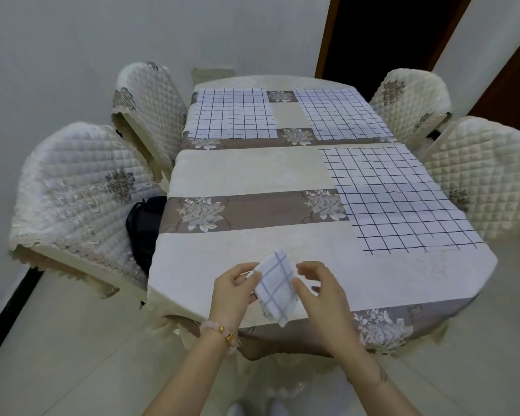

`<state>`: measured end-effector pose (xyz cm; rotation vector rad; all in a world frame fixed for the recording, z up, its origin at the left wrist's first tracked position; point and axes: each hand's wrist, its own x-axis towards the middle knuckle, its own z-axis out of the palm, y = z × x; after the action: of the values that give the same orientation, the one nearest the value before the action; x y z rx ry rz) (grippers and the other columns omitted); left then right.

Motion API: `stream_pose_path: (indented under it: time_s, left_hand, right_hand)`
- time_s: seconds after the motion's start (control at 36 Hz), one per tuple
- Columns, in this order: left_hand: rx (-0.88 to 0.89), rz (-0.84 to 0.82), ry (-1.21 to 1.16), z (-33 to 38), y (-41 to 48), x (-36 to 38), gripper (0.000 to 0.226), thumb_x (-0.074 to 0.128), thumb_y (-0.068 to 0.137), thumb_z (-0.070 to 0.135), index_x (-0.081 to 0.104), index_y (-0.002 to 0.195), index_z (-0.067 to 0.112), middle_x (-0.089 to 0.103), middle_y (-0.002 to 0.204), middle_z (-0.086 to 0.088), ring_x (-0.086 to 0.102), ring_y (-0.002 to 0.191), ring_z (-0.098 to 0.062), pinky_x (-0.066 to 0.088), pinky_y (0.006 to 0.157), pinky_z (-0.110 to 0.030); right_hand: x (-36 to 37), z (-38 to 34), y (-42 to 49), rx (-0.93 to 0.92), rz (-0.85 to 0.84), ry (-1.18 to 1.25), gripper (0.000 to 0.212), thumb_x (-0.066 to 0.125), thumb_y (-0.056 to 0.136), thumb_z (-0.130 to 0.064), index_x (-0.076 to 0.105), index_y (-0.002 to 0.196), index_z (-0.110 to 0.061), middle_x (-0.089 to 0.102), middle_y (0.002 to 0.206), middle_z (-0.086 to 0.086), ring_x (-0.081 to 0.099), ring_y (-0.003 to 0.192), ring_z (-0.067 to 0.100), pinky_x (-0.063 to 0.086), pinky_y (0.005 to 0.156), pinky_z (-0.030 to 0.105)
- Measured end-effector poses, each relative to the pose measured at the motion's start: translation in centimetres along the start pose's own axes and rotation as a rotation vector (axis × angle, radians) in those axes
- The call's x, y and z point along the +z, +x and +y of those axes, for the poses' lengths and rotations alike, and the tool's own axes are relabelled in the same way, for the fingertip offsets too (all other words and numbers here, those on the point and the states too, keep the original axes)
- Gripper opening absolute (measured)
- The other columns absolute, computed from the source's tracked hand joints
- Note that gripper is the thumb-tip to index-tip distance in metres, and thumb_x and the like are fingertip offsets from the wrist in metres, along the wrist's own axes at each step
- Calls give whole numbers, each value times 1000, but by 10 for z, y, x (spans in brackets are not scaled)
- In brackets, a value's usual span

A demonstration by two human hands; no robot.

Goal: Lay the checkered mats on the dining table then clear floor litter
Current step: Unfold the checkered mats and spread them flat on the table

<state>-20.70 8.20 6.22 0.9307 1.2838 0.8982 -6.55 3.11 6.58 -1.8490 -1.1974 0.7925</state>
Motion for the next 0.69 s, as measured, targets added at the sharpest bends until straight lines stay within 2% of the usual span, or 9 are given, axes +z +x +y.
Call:
stream_pose_path:
  time_s: [0.08,0.17,0.25,0.33,0.39,0.44,0.56,0.61,0.69]
  left_hand:
    - [55,-78,-21,5,-8,9,14,61,87,10,70,90,21,73,94,-6,69,86,-17,56,68,-20]
    - [31,-136,-78,9,-16,16,16,59,88,9,71,98,12,74,94,-6,71,87,-16,56,68,-19]
    - [19,-142,-96,10,-20,20,16,59,89,8,72,98,12,74,89,2,72,81,-9,55,66,-16]
    - [33,-121,-48,8,-22,21,13,64,85,7,72,90,16,75,84,2,72,78,-9,55,65,-15]
    - [35,-87,-15,7,-22,22,9,67,82,8,72,89,13,75,86,-4,71,80,-13,55,65,-15]
    - [13,-61,-22,7,-22,22,7,70,80,8,70,87,10,73,84,-7,70,76,-13,55,61,-15]
    - [-18,-39,-19,8,-21,23,9,72,78,8,69,87,7,71,78,-3,68,65,-7,53,54,-14]
    - [-23,-38,-26,8,-20,21,5,72,78,8,69,80,11,70,76,-4,66,72,-13,56,60,-20]
    - [-23,-16,-83,8,-17,14,11,71,78,3,67,73,12,67,74,-7,61,76,-18,54,74,-33]
  right_hand:
    - [3,-22,2,134,-119,182,28,56,92,-26,53,119,-18,59,115,-5,58,103,12,47,90,23]
    - [8,-25,6,156,-139,294,14,56,92,-28,54,105,-26,59,100,-18,60,95,7,50,98,34]
    - [9,-19,9,205,-154,422,5,56,91,-30,58,96,-30,62,102,-10,62,101,13,53,94,34]
    - [4,-17,10,280,-188,520,22,57,91,-30,62,107,-16,66,106,2,65,100,18,57,87,34]
    - [0,-16,9,296,-226,569,24,56,92,-27,64,107,-9,68,105,8,67,96,20,58,75,26]
    - [-3,-16,8,301,-239,593,23,55,93,-24,67,103,-7,70,103,11,69,94,23,57,69,23]
    - [-7,-13,9,314,-226,571,22,53,94,-20,68,103,-6,70,103,12,69,94,25,58,73,24]
    - [-9,-13,10,333,-204,523,20,50,95,-18,68,100,-11,70,102,9,67,93,23,57,73,24]
    - [-14,-10,12,318,-156,428,20,50,93,-13,68,85,-16,67,86,3,59,82,18,48,70,28]
